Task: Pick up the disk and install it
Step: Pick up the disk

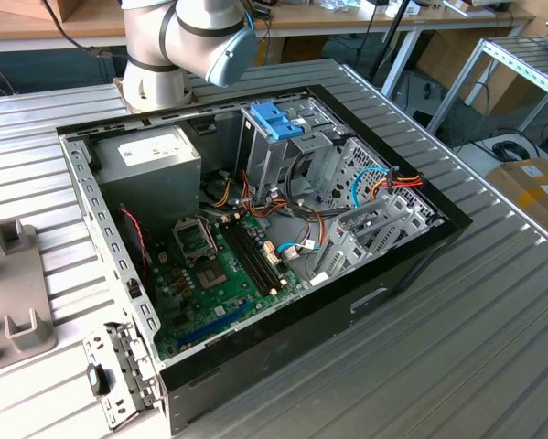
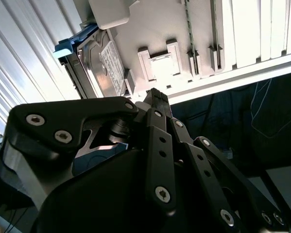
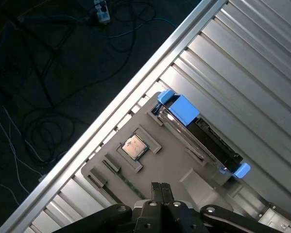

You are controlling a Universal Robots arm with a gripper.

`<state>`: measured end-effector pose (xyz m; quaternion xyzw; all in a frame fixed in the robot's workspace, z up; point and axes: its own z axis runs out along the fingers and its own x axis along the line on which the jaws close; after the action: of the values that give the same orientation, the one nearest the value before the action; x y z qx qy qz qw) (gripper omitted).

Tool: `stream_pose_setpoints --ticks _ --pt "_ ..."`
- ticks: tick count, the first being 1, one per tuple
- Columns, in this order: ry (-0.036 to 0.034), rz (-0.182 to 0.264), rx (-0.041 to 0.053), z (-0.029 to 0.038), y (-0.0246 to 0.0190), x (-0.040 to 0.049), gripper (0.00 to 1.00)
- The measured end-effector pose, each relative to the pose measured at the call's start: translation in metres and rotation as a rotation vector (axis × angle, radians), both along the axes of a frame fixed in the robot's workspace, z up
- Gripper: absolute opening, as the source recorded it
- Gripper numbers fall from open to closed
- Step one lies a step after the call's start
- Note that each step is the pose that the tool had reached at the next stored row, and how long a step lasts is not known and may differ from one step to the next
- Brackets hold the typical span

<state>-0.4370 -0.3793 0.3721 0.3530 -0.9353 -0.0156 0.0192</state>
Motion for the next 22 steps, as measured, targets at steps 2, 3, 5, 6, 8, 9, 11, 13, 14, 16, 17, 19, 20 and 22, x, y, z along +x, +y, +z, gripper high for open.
stream_pose_setpoints --ticks 2,3,5,6,8,9,11,13,14,16,17,19,20,22 --pt "0.0 0.006 0.0 0.0 0.0 0.0 0.1" --pt "0.0 0.008 0.0 0.0 0.0 0.0 0.1" --pt "0.0 0.017 0.0 0.0 0.0 0.0 0.1" --pt "0.0 0.021 0.0 0.0 0.0 0.0 0.1" --pt "0.0 0.026 0.0 0.0 0.0 0.0 0.1" --pt "0.0 0.029 0.0 0.0 0.0 0.0 0.1" --pt "0.0 0.036 0.0 0.0 0.0 0.0 0.1" --pt "0.0 0.049 0.0 0.0 0.0 0.0 0.1" --pt "0.0 0.053 0.0 0.0 0.0 0.0 0.1" --pt "-0.0001 0.058 0.0 0.0 0.0 0.0 0.1" --pt "0.0 0.06 0.0 0.0 0.0 0.0 0.1" --pt "0.0 0.066 0.0 0.0 0.0 0.0 0.1" --pt "0.0 0.068 0.0 0.0 0.0 0.0 0.1" --pt "0.0 0.073 0.0 0.0 0.0 0.0 0.1"
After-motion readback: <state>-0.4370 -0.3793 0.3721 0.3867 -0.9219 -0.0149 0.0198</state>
